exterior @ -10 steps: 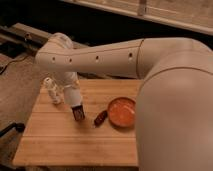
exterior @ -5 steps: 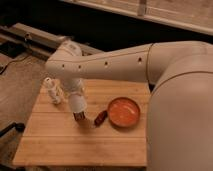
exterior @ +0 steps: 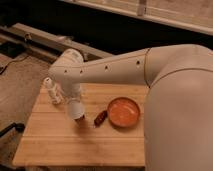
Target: Place the ceramic cup over the eraser
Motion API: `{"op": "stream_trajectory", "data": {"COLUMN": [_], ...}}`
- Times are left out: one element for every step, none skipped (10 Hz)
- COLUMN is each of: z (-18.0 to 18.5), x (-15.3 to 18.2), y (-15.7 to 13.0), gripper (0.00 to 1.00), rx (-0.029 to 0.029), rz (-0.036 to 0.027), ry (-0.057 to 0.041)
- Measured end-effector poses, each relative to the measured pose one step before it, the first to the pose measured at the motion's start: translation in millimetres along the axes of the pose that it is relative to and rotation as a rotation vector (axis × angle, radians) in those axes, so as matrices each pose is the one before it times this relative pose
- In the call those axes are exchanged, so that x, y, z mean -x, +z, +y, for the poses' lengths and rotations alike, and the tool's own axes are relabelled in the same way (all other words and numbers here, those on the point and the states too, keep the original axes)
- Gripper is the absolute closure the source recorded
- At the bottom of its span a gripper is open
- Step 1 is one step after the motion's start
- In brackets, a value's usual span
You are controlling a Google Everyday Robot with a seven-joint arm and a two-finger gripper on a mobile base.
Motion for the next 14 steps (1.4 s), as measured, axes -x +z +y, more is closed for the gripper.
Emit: {"op": "stream_trajectory", "data": {"z": [1.40,3.02,2.34,2.32,1.36,1.08,1.11,1.05,-0.11,-0.42,-0.57,0.03,-0.08,-1.65], "x": [-1.36,-1.52,-0.17,0.60,1.65,1.99,1.55,1.13,0.17,-0.80,-2.66,-1.50,-1.65,-2.05], "y": [5.13,10.02,6.49,8.78,6.51,6.86,4.29,5.89,7.59,6.13,10.29,3.38,0.38,-0.47], "gripper": [0.98,0.98,0.98,0.98,0.98,0.98,0.98,0.92,0.81,0.73,0.61,0.52,0.41,0.35], "rx": [0.00613,0.01098,0.00495,0.00187,0.00093,0.00134,0.00157,-0.00058,-0.00558,-0.00804,-0.01579,-0.01343,-0.02035,-0.01859], "rz": [0.00652,0.01153,0.00717,0.00840,0.00576,0.00558,0.00364,0.00537,0.00768,0.00577,0.00716,-0.00140,-0.00592,-0.00437], "ry": [0.00243,0.00442,0.00111,-0.00046,0.00084,0.00154,0.00162,0.00265,0.00407,0.00327,0.00477,0.00299,0.00504,0.00636]}}
